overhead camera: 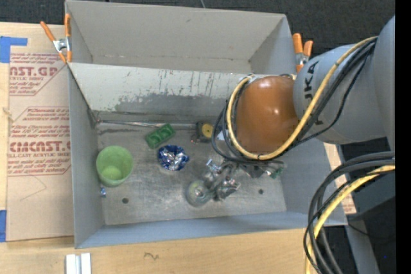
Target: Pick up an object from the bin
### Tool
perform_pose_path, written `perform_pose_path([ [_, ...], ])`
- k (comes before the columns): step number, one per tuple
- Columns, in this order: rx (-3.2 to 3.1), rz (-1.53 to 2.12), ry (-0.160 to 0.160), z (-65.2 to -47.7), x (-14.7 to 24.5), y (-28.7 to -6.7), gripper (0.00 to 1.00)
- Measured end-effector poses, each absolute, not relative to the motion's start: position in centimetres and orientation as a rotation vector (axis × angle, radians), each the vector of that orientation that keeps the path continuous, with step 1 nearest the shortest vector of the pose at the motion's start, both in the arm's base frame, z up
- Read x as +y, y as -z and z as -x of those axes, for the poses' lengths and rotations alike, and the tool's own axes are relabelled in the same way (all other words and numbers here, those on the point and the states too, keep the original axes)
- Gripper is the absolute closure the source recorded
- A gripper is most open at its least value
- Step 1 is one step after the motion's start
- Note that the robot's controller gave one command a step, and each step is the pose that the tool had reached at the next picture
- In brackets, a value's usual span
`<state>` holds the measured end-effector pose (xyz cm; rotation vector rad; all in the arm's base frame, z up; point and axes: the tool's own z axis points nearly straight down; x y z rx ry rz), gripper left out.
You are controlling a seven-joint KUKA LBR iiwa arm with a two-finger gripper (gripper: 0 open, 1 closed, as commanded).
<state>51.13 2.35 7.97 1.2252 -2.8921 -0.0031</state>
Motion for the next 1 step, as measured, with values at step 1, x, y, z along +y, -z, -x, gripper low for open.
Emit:
perform_pose_path([
  [1, -2.909, -1.213, -0.005, -51.81, 2.19, -21.64, 1.0],
])
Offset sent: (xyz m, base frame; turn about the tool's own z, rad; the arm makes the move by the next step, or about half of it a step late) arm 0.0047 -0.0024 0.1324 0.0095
